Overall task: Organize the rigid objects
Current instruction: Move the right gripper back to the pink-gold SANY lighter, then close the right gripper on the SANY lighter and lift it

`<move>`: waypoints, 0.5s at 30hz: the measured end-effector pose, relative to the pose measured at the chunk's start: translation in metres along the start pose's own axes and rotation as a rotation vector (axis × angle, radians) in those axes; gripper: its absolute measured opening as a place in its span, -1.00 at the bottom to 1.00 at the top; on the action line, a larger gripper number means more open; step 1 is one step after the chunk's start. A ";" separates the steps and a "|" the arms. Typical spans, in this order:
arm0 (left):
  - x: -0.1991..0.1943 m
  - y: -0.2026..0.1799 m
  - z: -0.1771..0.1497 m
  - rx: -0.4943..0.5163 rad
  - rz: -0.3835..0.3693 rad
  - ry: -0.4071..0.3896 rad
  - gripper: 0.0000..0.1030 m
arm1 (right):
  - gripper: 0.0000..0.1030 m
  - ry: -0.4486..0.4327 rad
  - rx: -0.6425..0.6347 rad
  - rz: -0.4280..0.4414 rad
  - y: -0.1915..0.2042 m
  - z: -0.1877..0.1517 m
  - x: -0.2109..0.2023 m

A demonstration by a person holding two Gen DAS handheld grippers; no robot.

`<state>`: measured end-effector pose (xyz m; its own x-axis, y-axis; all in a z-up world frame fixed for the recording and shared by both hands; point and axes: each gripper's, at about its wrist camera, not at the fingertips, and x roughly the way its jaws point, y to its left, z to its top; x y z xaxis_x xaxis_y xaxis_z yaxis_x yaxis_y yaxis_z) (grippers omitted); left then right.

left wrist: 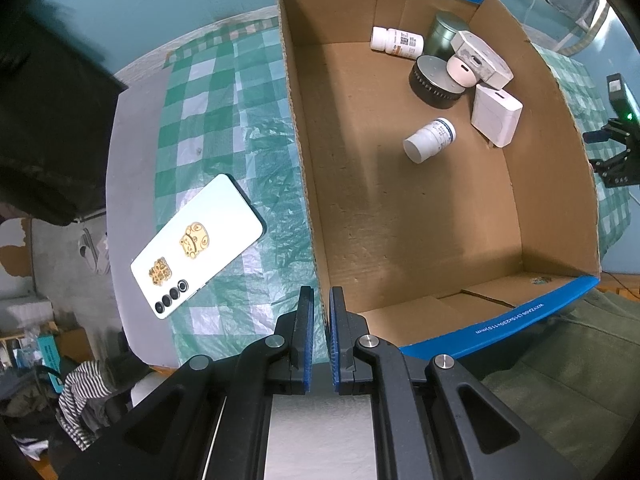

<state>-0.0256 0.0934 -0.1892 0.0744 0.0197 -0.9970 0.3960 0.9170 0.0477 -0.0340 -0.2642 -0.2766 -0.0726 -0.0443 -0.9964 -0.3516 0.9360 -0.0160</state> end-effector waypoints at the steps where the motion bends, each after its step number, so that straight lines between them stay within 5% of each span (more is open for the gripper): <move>1: 0.000 0.000 0.000 -0.001 0.000 0.000 -0.86 | 0.35 0.010 -0.034 -0.015 0.003 0.001 0.004; 3: -0.001 0.000 -0.001 -0.004 0.000 -0.001 -0.87 | 0.31 0.029 -0.073 -0.037 0.007 0.002 0.011; 7: 0.000 0.000 -0.001 -0.011 0.001 0.000 -0.86 | -0.06 0.027 -0.098 0.010 0.011 0.005 0.016; 11: 0.000 0.000 -0.002 -0.013 0.000 0.001 -0.86 | -0.41 0.010 -0.046 0.035 0.006 0.006 0.012; 15: 0.000 0.001 -0.003 -0.014 0.000 0.001 -0.86 | -0.55 0.016 0.055 0.064 -0.009 0.010 0.013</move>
<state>-0.0277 0.0950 -0.1896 0.0731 0.0201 -0.9971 0.3831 0.9225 0.0467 -0.0221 -0.2700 -0.2905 -0.1082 0.0115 -0.9941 -0.2937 0.9549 0.0430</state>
